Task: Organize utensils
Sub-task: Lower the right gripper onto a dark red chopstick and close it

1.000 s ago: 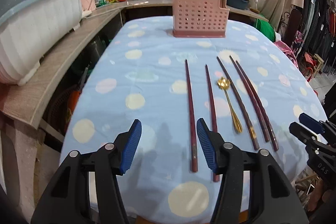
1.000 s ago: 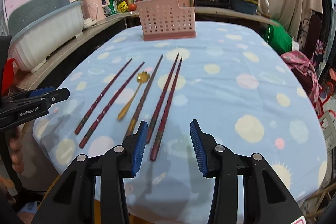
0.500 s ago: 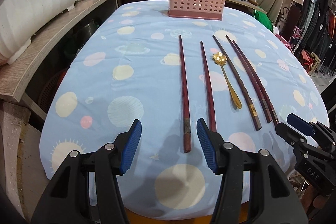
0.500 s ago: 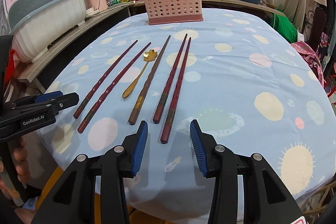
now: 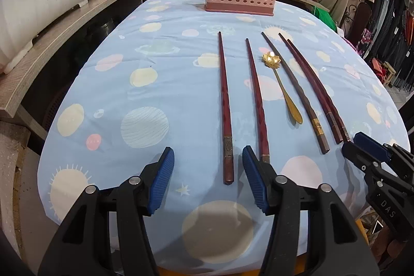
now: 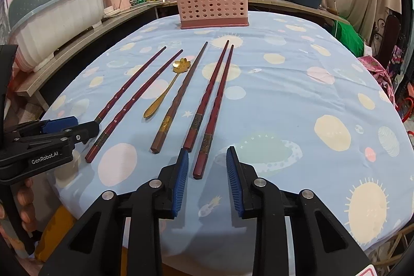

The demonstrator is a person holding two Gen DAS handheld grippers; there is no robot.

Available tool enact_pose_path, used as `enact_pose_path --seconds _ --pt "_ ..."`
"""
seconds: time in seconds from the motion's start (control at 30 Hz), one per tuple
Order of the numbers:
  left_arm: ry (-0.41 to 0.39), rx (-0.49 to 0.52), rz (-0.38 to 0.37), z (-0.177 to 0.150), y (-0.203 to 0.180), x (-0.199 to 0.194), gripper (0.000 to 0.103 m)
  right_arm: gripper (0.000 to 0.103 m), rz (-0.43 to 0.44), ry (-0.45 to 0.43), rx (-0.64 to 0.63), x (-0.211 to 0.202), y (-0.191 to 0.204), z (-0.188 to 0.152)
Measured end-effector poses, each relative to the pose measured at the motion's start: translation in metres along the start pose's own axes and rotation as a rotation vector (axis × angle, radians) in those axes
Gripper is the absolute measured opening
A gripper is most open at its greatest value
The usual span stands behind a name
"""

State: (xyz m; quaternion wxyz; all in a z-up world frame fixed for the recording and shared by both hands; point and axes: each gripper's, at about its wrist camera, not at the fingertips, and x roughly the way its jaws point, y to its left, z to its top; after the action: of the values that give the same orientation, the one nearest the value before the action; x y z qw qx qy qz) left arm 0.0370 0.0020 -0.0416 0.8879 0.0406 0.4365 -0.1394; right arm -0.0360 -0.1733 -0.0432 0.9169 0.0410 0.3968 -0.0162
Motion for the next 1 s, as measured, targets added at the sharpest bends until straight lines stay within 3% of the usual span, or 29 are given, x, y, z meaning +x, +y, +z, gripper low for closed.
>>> enact_pose_path --seconds 0.13,0.2,0.27,0.3,0.37,0.63,1.0 --pt "-0.011 0.019 0.016 0.0 -0.003 0.001 0.048 0.021 -0.011 -0.007 0.0 0.0 -0.001 0.0" --pt "-0.016 0.03 0.015 0.0 -0.005 0.0 0.04 0.019 -0.017 -0.01 0.002 0.001 -0.003 0.0" --pt "-0.017 0.036 0.003 0.001 -0.006 0.0 0.024 0.013 -0.019 -0.01 0.005 0.001 -0.004 0.0" --pt "-0.015 0.038 -0.003 0.002 -0.007 0.001 0.023 0.011 -0.02 -0.009 0.008 0.001 -0.004 0.0" --pt "-0.01 0.043 -0.021 0.004 -0.009 0.002 0.007 0.008 -0.014 -0.002 0.016 0.002 -0.007 0.002" --pt "0.03 0.009 -0.063 0.012 -0.009 0.002 0.007 0.007 -0.016 0.01 0.032 -0.006 -0.015 0.012" --pt "0.002 -0.031 -0.066 0.037 -0.001 -0.032 0.007 0.007 -0.013 -0.036 0.098 -0.034 -0.035 0.04"
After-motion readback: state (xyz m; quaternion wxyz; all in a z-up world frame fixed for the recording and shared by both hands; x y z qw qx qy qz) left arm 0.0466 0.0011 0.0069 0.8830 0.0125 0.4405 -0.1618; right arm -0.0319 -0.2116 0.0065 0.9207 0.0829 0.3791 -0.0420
